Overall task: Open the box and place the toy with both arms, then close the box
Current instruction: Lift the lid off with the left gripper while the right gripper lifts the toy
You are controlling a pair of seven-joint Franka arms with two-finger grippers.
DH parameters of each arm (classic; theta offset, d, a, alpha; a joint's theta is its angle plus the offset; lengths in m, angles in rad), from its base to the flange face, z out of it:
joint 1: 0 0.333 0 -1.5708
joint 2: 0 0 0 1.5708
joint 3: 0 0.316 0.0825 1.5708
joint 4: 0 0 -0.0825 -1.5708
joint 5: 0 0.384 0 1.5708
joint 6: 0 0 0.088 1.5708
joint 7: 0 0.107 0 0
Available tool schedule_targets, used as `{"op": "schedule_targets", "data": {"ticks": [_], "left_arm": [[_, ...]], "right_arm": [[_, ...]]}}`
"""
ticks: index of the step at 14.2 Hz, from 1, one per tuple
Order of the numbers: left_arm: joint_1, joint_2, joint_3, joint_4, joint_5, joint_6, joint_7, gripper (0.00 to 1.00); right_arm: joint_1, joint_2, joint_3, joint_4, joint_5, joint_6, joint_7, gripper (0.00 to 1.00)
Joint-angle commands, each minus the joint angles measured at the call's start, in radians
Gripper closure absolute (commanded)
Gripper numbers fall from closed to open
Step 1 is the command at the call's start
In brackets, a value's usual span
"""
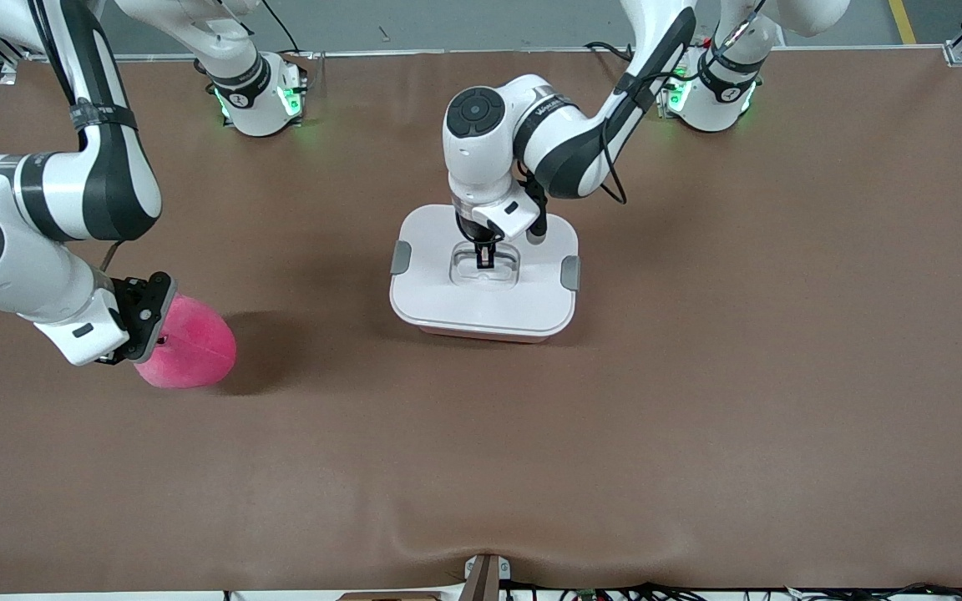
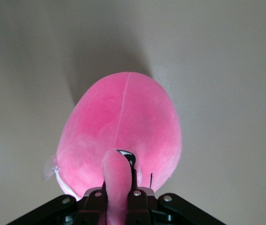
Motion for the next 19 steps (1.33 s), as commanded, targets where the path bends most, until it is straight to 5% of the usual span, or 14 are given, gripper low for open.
{"op": "schedule_targets", "data": {"ticks": [1, 19], "left_arm": [[-0.004, -0.032, 0.002, -0.038, 0.024, 0.015, -0.021, 0.74], [-0.004, -0.031, 0.001, -0.034, 0.023, 0.02, -0.01, 1.0]], "right_arm": [[0.007, -0.007, 0.0, 0.012, -0.026, -0.021, 0.024, 1.0], [0.039, -0.021, 0.003, 0.028, -0.015, -0.06, 0.146, 1.0]]}}
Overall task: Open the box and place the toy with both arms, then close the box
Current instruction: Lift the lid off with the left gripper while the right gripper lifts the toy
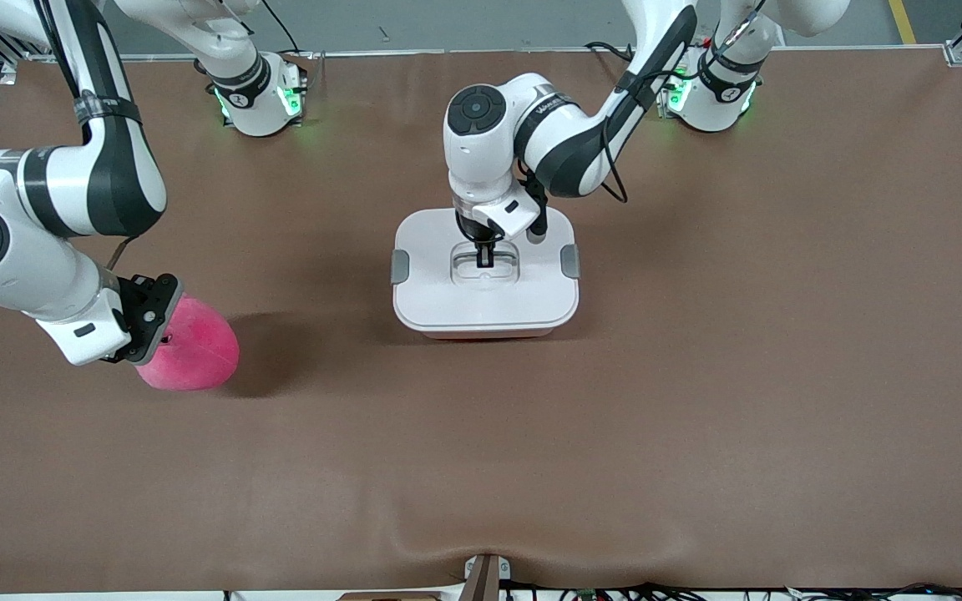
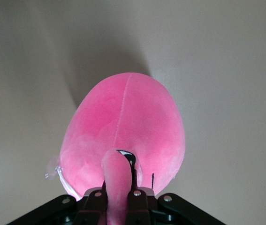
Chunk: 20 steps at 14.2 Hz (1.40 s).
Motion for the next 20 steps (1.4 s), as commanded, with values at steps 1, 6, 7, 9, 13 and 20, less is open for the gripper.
{"op": "schedule_targets", "data": {"ticks": [1, 6, 7, 9, 13, 20], "left_arm": [[-0.004, -0.03, 0.001, -0.03, 0.022, 0.013, -0.004, 1.0], [-0.004, -0.044, -0.005, -0.028, 0.022, 0.009, 0.014, 1.0], [-0.004, -0.051, -0.005, -0.027, 0.022, 0.006, 0.016, 1.0], [-0.004, -0.074, -0.005, -0.028, 0.02, 0.0, 0.031, 1.0], [0.003, -0.123, -0.005, -0.025, 0.015, -0.052, 0.06, 1.0], [0.147, -0.24, -0.004, -0.024, 0.009, -0.111, 0.211, 1.0]], "right_arm": [[0.022, -0.022, -0.002, 0.006, -0.014, -0.046, 0.081, 1.0], [0.11, -0.045, 0.011, 0.02, -0.001, -0.059, 0.358, 1.0], [0.129, -0.045, 0.011, 0.032, 0.015, -0.08, 0.4, 1.0], [0.14, -0.042, 0.011, 0.077, 0.061, -0.147, 0.486, 1.0], [0.141, -0.045, 0.009, 0.086, 0.126, -0.161, 0.535, 1.0], [0.138, -0.042, 0.007, 0.117, 0.269, -0.217, 0.647, 1.0]]}}
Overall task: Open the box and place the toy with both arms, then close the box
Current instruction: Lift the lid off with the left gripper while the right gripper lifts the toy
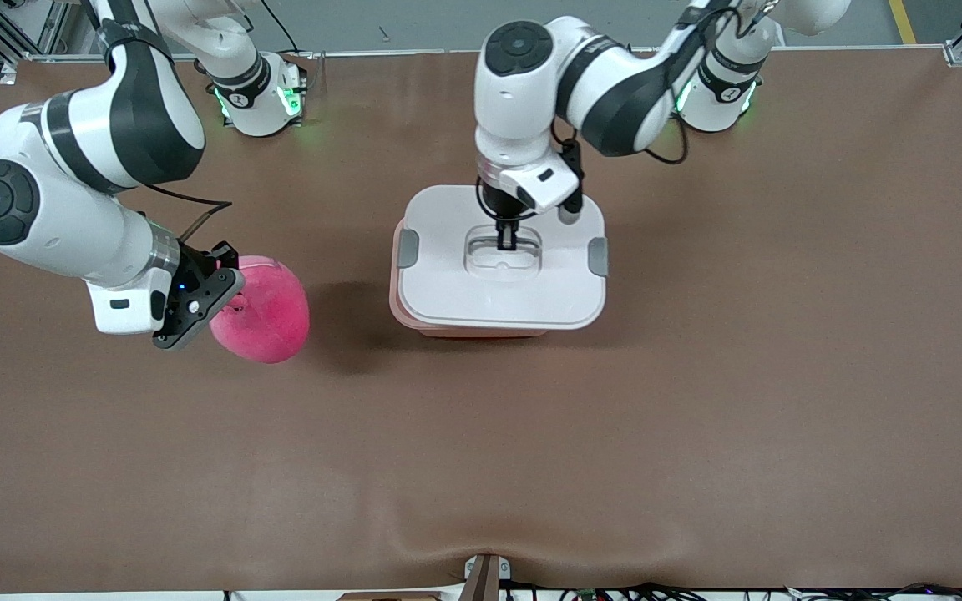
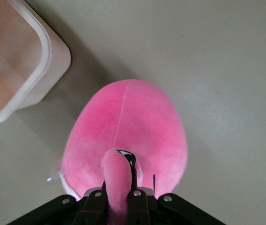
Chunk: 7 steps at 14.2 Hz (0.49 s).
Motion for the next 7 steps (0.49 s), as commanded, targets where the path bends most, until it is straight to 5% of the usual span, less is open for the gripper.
{"op": "schedule_targets", "data": {"ticks": [1, 7], "left_arm": [[0.078, -0.06, -0.004, -0.022, 0.008, -0.011, 0.065, 1.0], [0.237, -0.077, 0.0, -0.025, 0.02, -0.013, 0.154, 1.0]], "right_arm": [[0.001, -0.011, 0.002, 0.008, 0.027, -0.019, 0.078, 1.0], [0.074, -0.012, 0.005, 0.04, 0.095, -0.054, 0.308, 1.0]]}}
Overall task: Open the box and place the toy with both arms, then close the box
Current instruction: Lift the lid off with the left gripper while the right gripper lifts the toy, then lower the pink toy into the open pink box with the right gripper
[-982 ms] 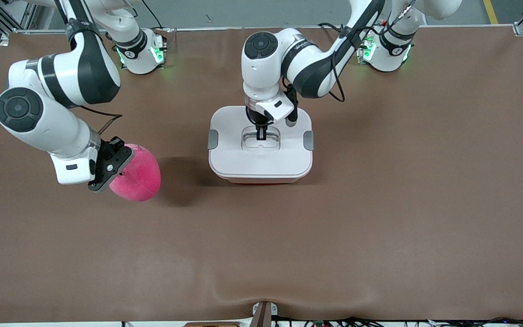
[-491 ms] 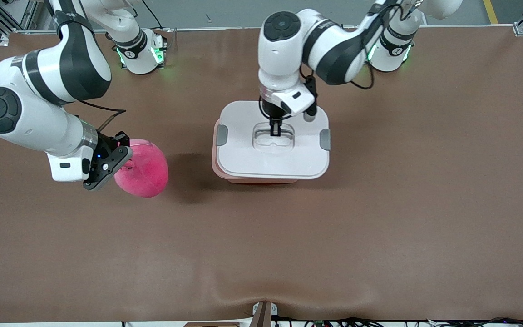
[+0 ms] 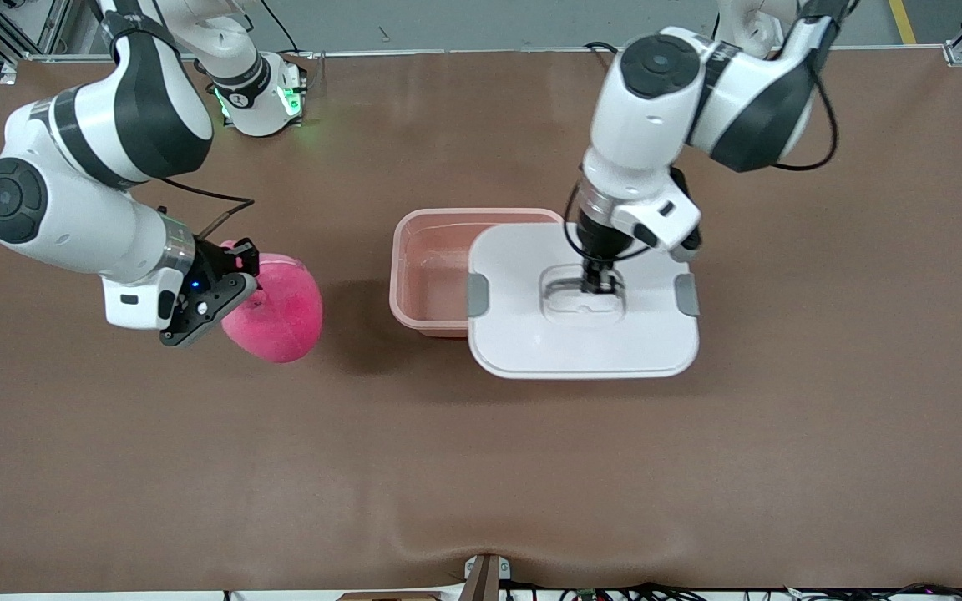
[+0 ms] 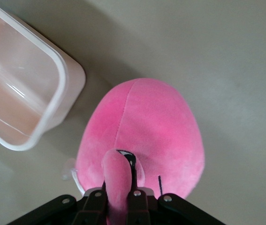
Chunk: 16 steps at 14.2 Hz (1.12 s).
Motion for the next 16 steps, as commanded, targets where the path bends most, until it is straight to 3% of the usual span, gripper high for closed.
{"op": "schedule_targets", "data": {"ticks": [1, 8, 13, 16], "left_arm": [[0.064, -0.018, -0.007, -0.022, 0.021, -0.004, 0.045, 1.0], [0.233, -0.012, -0.01, -0.021, 0.021, 0.015, 0.218, 1.0], [0.31, -0.009, -0.013, -0.022, 0.013, 0.03, 0.307, 1.0], [0.326, -0.009, -0.014, -0.033, 0.008, 0.039, 0.333, 1.0]], "right_arm": [[0.064, -0.012, -0.004, 0.042, 0.047, -0.031, 0.188, 1.0], [0.271, 0.024, -0.006, 0.154, 0.139, -0.011, 0.733, 1.0], [0.313, 0.075, -0.007, 0.151, 0.245, 0.048, 0.85, 1.0], [0.326, 0.106, -0.007, 0.153, 0.248, 0.048, 0.861, 1.0]]}}
